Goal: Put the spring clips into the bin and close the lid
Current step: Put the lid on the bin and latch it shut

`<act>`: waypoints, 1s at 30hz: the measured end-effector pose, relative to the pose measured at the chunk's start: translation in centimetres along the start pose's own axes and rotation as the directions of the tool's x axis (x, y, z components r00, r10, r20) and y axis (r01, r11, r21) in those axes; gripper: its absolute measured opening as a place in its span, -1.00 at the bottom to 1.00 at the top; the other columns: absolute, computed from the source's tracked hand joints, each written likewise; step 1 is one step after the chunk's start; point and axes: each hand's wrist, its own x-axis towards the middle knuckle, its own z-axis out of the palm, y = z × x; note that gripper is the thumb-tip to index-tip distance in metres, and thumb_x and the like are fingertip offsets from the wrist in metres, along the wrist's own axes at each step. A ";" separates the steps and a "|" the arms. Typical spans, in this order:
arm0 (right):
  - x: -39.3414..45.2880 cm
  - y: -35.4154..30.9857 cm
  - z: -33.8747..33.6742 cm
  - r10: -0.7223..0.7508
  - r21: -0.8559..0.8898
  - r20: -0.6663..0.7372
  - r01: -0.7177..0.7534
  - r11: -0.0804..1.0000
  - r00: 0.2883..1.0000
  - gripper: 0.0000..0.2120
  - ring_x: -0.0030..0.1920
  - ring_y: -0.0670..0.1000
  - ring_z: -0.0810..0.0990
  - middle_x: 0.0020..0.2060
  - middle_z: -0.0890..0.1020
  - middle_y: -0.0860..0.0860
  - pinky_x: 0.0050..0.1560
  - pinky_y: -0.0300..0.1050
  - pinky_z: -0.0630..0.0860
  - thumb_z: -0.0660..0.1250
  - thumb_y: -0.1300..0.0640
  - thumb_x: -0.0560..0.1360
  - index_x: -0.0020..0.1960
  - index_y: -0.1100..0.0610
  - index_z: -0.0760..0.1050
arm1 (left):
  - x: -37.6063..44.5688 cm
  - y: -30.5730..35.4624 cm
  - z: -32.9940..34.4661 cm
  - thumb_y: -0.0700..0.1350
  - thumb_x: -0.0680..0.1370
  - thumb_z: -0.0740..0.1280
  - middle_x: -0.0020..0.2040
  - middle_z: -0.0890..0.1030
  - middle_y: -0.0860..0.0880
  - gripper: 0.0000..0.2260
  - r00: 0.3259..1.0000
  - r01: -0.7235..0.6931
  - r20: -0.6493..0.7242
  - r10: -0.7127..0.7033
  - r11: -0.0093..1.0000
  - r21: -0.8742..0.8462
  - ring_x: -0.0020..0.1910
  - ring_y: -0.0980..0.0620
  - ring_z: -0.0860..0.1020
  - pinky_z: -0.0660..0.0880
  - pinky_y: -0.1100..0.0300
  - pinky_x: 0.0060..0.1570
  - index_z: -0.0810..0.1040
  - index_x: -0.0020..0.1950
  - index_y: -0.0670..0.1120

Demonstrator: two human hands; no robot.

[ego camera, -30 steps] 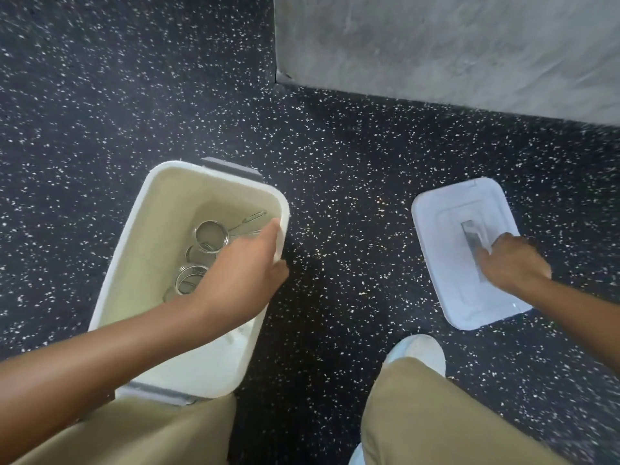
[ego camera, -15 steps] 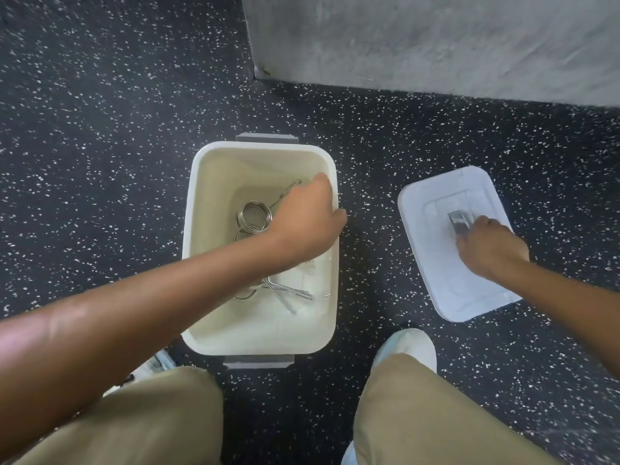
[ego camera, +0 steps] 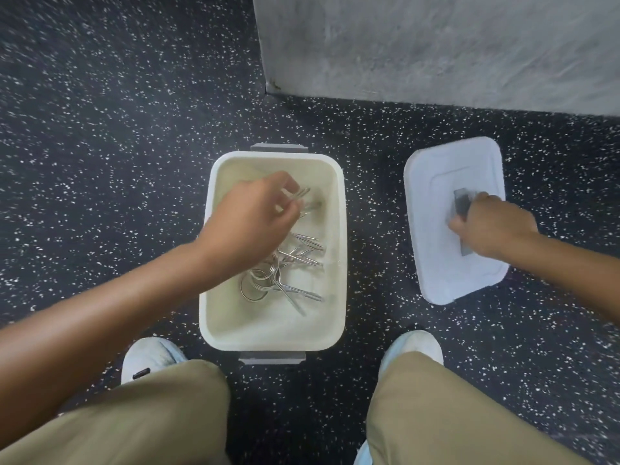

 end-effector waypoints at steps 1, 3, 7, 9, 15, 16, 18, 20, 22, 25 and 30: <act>-0.6 -0.5 -1.2 -0.024 0.022 -0.015 0.025 0.999 1.000 -0.43 -0.23 0.15 0.59 -0.16 0.60 0.10 -0.32 -0.04 0.46 0.06 -0.24 0.57 0.22 0.24 0.43 | -0.3 -0.4 -0.5 0.05 0.63 0.28 -0.08 0.68 0.05 -0.78 1.000 0.006 -0.019 -0.005 1.000 0.004 -0.14 -0.01 0.66 0.60 0.01 -0.09 0.58 0.19 -0.01; -1.9 -1.9 -3.6 -0.054 0.057 -0.035 0.056 0.997 0.998 -0.48 -0.27 0.12 0.59 -0.24 0.59 0.04 -0.34 -0.07 0.46 0.08 -0.27 0.53 0.16 0.14 0.46 | -0.8 -1.3 -1.4 0.04 0.62 0.29 -0.11 0.67 0.09 -0.80 0.998 0.016 -0.065 -0.014 1.000 0.021 -0.16 0.05 0.66 0.58 0.07 -0.09 0.61 0.16 0.00; -5.5 -5.6 -9.0 -0.130 0.099 -0.090 0.138 0.985 0.987 -0.56 -0.26 0.13 0.56 -0.27 0.58 0.03 -0.33 -0.07 0.43 0.09 -0.28 0.50 0.00 0.07 0.45 | -1.3 -3.0 -3.0 0.02 0.61 0.28 -0.11 0.71 0.07 -0.83 0.990 0.027 -0.135 -0.029 1.000 -0.013 -0.18 0.05 0.70 0.61 0.02 -0.08 0.63 0.08 0.00; -7.7 -7.9 -11.6 -0.175 0.132 -0.105 0.188 0.973 0.979 -0.57 -0.27 0.14 0.55 -0.30 0.58 0.05 -0.28 -0.03 0.47 0.09 -0.26 0.50 -0.12 0.09 0.45 | -1.5 -3.8 -3.7 0.04 0.59 0.26 -0.11 0.72 0.07 -0.80 0.985 0.040 -0.168 -0.047 0.998 -0.045 -0.18 0.05 0.70 0.62 -0.01 -0.09 0.63 0.05 0.01; -11.7 -14.2 -14.3 -0.259 0.221 0.067 0.239 0.946 0.964 -0.57 -0.30 0.12 0.57 -0.34 0.60 0.05 -0.33 -0.06 0.46 0.18 -0.21 0.48 -0.27 0.14 0.52 | -2.1 -4.9 -5.3 0.01 0.59 0.25 -0.11 0.73 0.04 -0.81 0.968 0.053 -0.241 -0.075 0.994 -0.098 -0.14 0.01 0.70 0.61 -0.04 -0.07 0.64 0.04 -0.01; -11.9 -15.2 -13.9 -0.274 0.223 0.096 0.248 0.943 0.957 -0.57 -0.33 0.10 0.55 -0.36 0.58 0.04 -0.37 -0.07 0.41 0.18 -0.21 0.48 -0.29 0.13 0.48 | -2.3 -5.1 -5.5 0.00 0.60 0.26 -0.12 0.72 0.04 -0.82 0.965 0.055 -0.252 -0.080 0.993 -0.103 -0.15 0.02 0.69 0.61 -0.03 -0.07 0.64 0.04 0.00; -12.1 -17.0 -13.0 -0.307 0.212 0.125 0.277 0.937 0.943 -0.58 -0.41 0.08 0.46 -0.43 0.50 0.01 -0.42 -0.10 0.31 0.19 -0.20 0.48 -0.38 0.09 0.37 | -2.6 -5.6 -5.8 -0.02 0.60 0.29 -0.16 0.70 0.09 -0.85 0.958 0.056 -0.273 -0.085 0.992 -0.110 -0.20 0.10 0.66 0.60 0.02 -0.09 0.63 0.05 0.00; -12.1 -18.6 -12.1 -0.330 0.189 0.142 0.301 0.935 0.933 -0.59 -0.41 0.06 0.45 -0.43 0.49 0.00 -0.42 -0.11 0.28 0.18 -0.19 0.49 -0.39 0.08 0.35 | -3.0 -6.1 -5.9 -0.05 0.61 0.29 -0.16 0.65 0.16 -0.86 0.957 0.058 -0.279 -0.083 0.994 -0.097 -0.19 0.21 0.61 0.57 0.10 -0.11 0.62 0.09 0.00; -12.1 -20.0 -11.5 -0.350 0.174 0.140 0.325 0.929 0.926 -0.59 -0.37 0.05 0.47 -0.38 0.52 0.01 -0.41 -0.11 0.28 0.18 -0.17 0.51 -0.36 0.09 0.38 | -3.7 -6.8 -5.7 -0.07 0.61 0.29 -0.06 0.61 0.15 -0.84 0.958 0.038 -0.280 -0.054 0.997 -0.061 -0.08 0.17 0.61 0.54 0.15 -0.06 0.60 0.16 -0.02; -11.9 -21.6 -10.6 -0.382 0.172 0.118 0.360 0.917 0.916 -0.59 -0.40 0.05 0.41 -0.39 0.47 0.01 -0.42 -0.12 0.25 0.19 -0.13 0.54 -0.38 0.09 0.31 | -4.9 -8.0 -5.0 -0.08 0.62 0.30 0.25 0.53 0.01 -0.75 0.969 -0.035 -0.245 0.038 0.999 0.016 0.19 0.02 0.52 0.44 0.19 0.12 0.53 0.29 -0.05; -10.5 -22.9 -9.4 -0.412 0.246 0.156 0.369 0.896 0.898 -0.57 -0.40 0.09 0.42 -0.43 0.44 0.02 -0.41 -0.10 0.27 0.21 -0.09 0.58 -0.38 0.10 0.28 | -7.6 -8.8 -3.5 -0.10 0.60 0.33 0.43 0.42 -0.08 -0.69 0.981 -0.139 -0.123 0.149 0.987 0.081 0.41 -0.06 0.39 0.28 0.21 0.30 0.51 0.34 -0.09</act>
